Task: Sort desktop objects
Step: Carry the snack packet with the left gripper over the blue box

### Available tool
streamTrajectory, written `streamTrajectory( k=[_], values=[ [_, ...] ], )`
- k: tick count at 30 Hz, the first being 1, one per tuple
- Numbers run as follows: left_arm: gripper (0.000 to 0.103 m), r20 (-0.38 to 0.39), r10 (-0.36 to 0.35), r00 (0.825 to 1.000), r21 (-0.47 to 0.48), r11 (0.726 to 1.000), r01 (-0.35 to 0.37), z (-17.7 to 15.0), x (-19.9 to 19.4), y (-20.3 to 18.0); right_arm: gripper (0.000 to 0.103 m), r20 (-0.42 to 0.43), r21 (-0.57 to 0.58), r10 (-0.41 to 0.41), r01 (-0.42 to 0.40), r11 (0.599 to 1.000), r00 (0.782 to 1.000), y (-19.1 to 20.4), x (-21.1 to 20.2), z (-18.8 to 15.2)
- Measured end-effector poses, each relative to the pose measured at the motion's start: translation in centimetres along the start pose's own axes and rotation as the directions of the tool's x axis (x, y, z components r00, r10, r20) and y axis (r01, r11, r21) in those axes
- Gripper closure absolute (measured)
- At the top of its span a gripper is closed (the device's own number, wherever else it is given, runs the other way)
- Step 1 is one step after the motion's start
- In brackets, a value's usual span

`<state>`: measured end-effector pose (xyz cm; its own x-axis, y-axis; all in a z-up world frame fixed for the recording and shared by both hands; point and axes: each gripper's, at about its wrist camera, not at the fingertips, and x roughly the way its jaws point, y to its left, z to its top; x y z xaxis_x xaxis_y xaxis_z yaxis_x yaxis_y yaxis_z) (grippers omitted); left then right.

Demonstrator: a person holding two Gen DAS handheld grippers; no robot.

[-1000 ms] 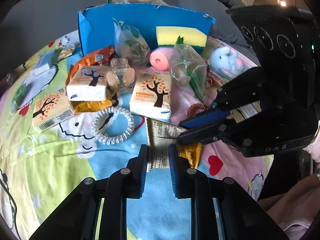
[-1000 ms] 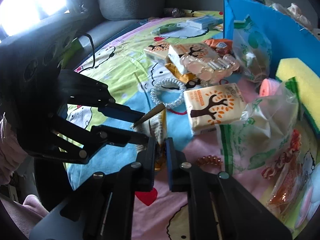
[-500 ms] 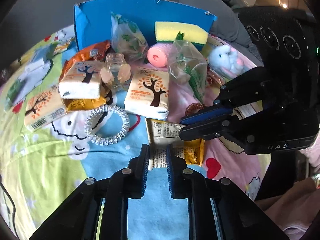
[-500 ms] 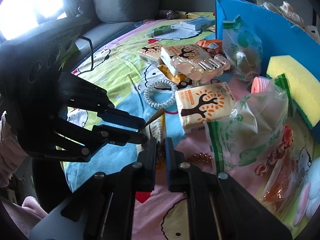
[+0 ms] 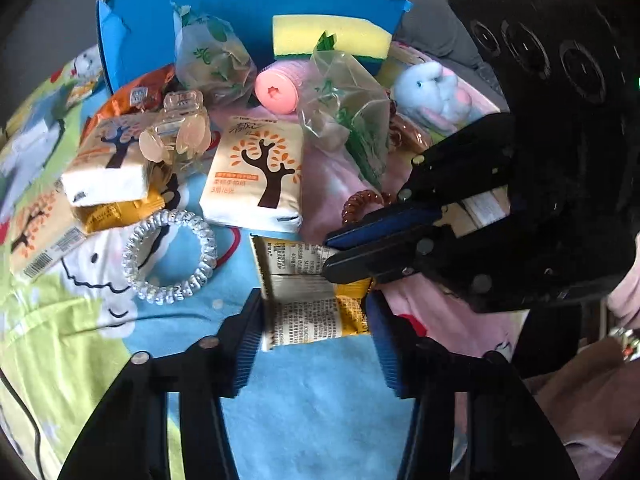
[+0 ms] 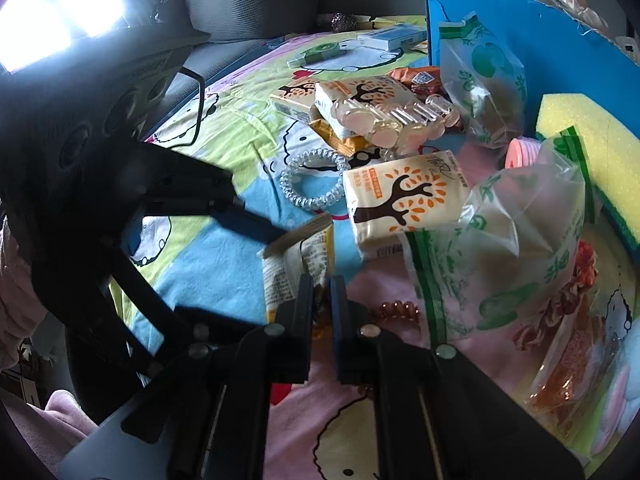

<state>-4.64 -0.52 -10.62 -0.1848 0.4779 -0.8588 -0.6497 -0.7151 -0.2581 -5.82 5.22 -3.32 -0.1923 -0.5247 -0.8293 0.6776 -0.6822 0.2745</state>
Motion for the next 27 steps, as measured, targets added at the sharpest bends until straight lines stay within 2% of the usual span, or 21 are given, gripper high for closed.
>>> streamTrajectory(
  k=[4,15,27],
  values=[
    [0.054,0.023,0.051,0.998,0.033,0.998,-0.052,-0.4,-0.2,-1.0,0.096,0.001,-0.017,-0.011,0.011,1.000,1.000,0.3,-0.1,-0.1],
    [0.055,0.077,0.070,0.995,0.036,0.997,-0.073,0.6,-2.8,-1.9,0.096,0.064,-0.010,-0.027,0.027,1.000,0.998,0.5,-2.5,0.6],
    [0.055,0.182,0.119,0.976,0.097,0.986,-0.139,6.3,-6.9,-4.7,0.096,0.198,-0.027,-0.091,0.099,0.995,0.976,0.0,-9.5,2.7]
  ],
)
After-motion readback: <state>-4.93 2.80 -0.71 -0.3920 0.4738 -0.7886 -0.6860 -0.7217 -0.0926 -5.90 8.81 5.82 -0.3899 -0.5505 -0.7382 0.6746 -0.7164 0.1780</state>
